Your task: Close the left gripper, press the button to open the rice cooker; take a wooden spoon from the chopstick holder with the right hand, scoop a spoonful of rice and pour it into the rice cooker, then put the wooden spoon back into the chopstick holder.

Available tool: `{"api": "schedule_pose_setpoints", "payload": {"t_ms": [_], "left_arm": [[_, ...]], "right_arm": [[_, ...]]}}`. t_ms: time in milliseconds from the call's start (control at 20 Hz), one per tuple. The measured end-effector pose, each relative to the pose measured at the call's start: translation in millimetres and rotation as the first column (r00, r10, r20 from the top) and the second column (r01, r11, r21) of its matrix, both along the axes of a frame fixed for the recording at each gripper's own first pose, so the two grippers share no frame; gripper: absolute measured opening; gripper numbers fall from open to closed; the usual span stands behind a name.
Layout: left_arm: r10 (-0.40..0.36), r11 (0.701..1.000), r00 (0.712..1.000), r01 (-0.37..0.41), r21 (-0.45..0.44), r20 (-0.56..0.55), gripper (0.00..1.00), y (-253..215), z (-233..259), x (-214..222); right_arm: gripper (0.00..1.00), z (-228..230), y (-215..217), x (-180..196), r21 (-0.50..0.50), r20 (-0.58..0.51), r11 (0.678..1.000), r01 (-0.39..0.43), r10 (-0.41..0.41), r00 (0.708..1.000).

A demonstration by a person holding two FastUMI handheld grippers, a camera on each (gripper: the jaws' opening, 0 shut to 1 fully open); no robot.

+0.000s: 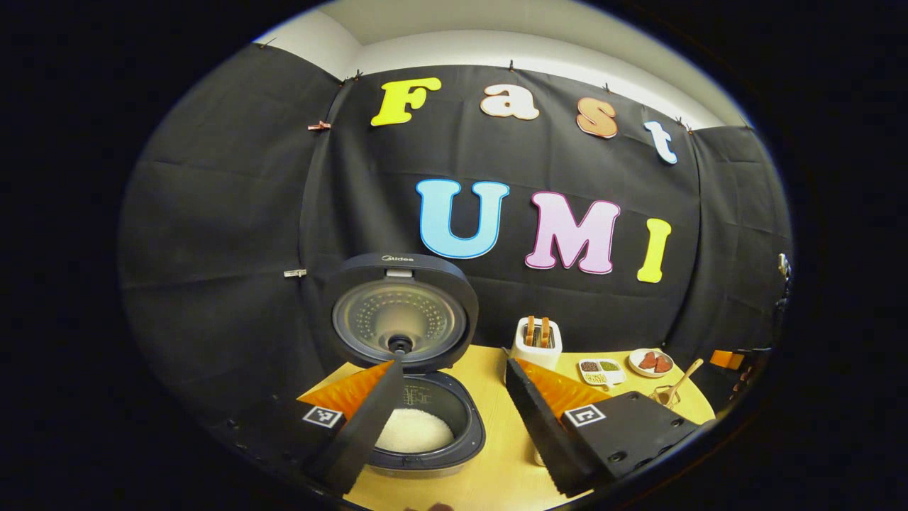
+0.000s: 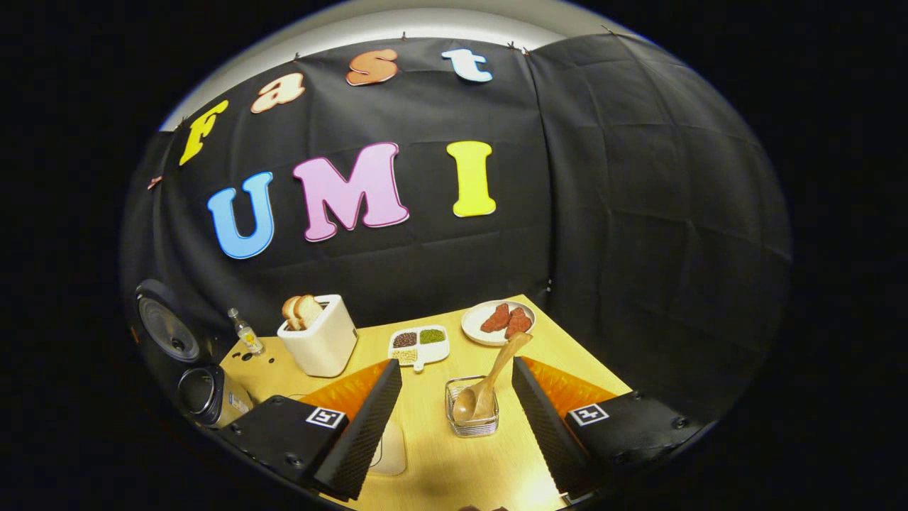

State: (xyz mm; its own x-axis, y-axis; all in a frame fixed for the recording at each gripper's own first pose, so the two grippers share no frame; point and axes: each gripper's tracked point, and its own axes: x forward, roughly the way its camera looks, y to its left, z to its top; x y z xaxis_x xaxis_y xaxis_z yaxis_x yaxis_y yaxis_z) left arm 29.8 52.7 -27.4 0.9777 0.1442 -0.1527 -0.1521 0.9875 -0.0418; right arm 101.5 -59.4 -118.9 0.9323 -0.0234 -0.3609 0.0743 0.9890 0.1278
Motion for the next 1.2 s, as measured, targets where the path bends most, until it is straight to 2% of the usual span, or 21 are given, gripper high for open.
{"api": "schedule_pose_setpoints", "payload": {"t_ms": [200,400,650,900,1050,1150,1200], "left_arm": [[0.003,1.000,0.999,-0.003,0.014,-0.044,0.95,-24,-11,6],[0.016,0.999,0.997,-0.019,-0.038,-0.080,0.96,-46,-20,9],[0.059,0.998,0.990,-0.062,-0.022,-0.128,0.95,-60,-32,9],[0.095,0.995,0.980,-0.098,-0.010,-0.177,0.95,-74,-44,1],[0.104,0.994,0.974,-0.107,0.000,-0.202,0.95,-89,-52,-4],[0.108,0.994,0.970,-0.109,0.008,-0.217,0.95,-101,-58,-8],[0.108,0.994,0.969,-0.108,0.010,-0.222,0.95,-107,-60,-10]], "right_arm": [[0.99,-33,-13,26,0.056,-0.070,0.998,0.002,0.002,0.998],[0.99,-62,-26,53,0.086,-0.130,0.996,0.005,0.006,0.992],[0.99,-114,-43,83,0.141,-0.245,0.989,0.052,-0.017,0.969],[0.99,-136,-45,114,0.230,-0.274,0.969,0.085,-0.020,0.962],[0.97,-148,-45,126,0.248,-0.280,0.966,0.080,-0.008,0.960],[0.95,-155,-41,132,0.271,-0.290,0.959,0.078,0.004,0.957],[0.82,-156,-40,136,0.289,-0.289,0.953,0.085,0.002,0.957]]}}
